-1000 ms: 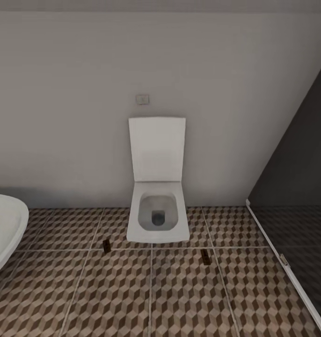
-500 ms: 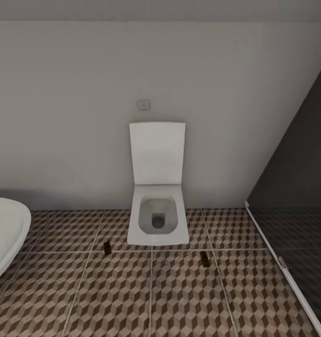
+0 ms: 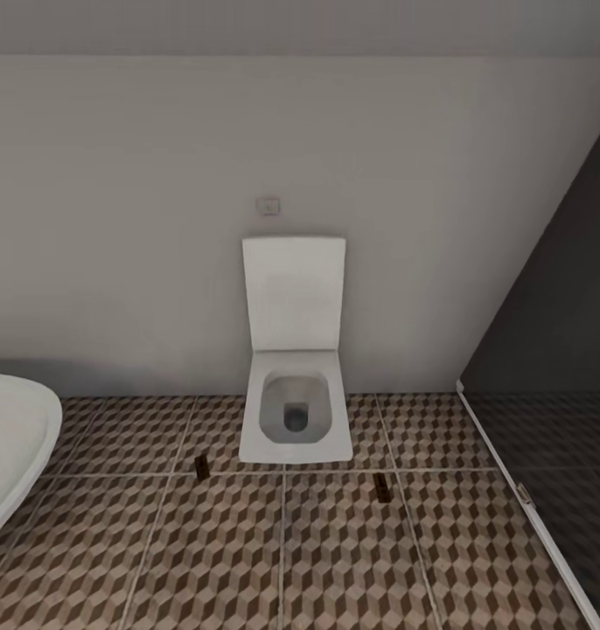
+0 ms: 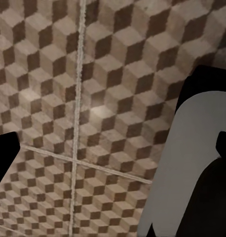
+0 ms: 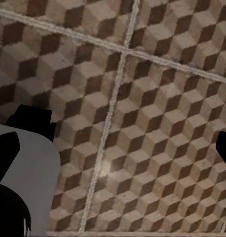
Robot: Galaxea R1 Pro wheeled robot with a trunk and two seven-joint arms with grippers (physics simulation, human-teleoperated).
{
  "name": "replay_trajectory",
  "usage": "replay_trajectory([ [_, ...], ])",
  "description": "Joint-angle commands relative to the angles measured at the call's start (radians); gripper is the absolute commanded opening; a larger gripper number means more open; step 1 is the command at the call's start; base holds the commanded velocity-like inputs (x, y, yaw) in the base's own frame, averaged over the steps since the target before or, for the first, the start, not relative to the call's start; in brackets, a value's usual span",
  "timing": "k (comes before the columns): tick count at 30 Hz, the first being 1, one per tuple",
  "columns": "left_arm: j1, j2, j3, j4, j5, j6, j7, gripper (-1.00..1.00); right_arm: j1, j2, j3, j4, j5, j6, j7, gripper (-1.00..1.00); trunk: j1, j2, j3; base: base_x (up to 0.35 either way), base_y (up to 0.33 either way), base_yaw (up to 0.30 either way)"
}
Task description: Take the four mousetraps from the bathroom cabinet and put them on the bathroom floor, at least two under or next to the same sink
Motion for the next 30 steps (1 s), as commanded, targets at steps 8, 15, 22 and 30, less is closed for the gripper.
replay_trajectory([
  [8, -0.001, 0.001, -0.008, -0.005, 0.008, -0.001, 0.008, 1.0, 0.0, 0.0, 0.009, 0.001, -0.009, -0.002, 0.0, 1.0, -0.031, 0.056, 0.024, 0.0, 0.0, 0.0],
  [15, -0.001, 0.0, -0.007, -0.005, 0.01, -0.001, 0.005, 1.0, 0.0, -0.002, 0.007, 0.001, -0.009, -0.002, 0.0, 1.0, -0.058, 0.105, 0.046, 0.0, 0.0, 0.0],
  [22, -0.001, -0.001, -0.007, -0.005, 0.01, -0.001, 0.005, 1.0, 0.0, -0.003, 0.007, 0.002, -0.009, -0.002, -0.001, 1.0, -0.085, 0.154, 0.068, 0.0, 0.0, 0.0],
  [30, -0.001, -0.002, -0.007, -0.005, 0.01, -0.001, 0.005, 1.0, 0.0, -0.002, 0.007, 0.002, -0.009, -0.002, 0.0, 1.0, -0.115, 0.21, 0.093, 0.0, 0.0, 0.0],
])
